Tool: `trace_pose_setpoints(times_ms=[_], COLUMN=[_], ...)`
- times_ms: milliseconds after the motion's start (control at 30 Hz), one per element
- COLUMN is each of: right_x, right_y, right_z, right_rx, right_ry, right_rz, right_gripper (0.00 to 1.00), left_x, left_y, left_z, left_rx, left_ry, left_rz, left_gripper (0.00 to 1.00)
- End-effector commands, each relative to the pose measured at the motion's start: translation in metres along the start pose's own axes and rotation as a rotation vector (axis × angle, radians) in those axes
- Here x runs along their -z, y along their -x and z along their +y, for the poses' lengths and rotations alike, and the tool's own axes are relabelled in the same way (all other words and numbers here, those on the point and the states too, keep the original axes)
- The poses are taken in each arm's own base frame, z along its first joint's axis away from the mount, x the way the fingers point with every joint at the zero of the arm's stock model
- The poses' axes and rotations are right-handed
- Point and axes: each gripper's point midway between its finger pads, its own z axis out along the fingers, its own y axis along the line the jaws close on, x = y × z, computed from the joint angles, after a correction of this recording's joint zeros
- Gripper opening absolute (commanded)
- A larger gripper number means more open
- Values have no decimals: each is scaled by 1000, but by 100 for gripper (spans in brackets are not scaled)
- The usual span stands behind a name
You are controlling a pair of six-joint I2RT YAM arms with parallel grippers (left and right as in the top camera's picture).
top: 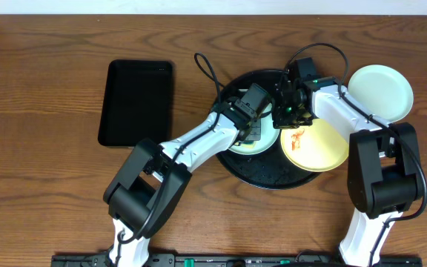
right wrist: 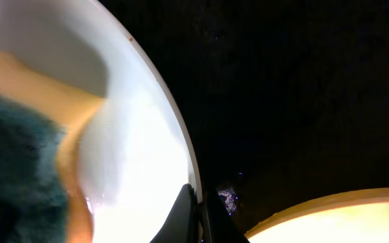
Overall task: Clean dirty plates on tray and stack at the side
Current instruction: 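Scrub the remaining green plate with the sponge in the left gripper, then keep wiping the green plate's sauce with the sponge, left gripper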
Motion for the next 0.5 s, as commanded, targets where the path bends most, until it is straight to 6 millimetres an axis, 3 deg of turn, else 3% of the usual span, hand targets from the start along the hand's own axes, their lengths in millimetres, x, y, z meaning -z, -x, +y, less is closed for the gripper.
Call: trace_pose_setpoints(times_ms=[0, 133, 267, 467], right_x=[-1, -1, -1, -1], right_y=[-10, -11, -11, -13], right_z=[-22, -22, -22, -22], right_rx=[-5, -5, -5, 4], right_ry=[-81, -82, -82, -83], right_rz=[25, 27, 28, 35], right_gripper=[1, 1, 1, 1], left_x=[-13, -2, 9, 27], left_y=[-1, 7, 21, 45], left_z=[54, 88, 110, 117], left_rx=[-20, -41, -44, -41], left_ry=[265, 443, 558, 646], left_rz=[-41, -89, -160, -271], left_gripper=[8, 8, 8, 8])
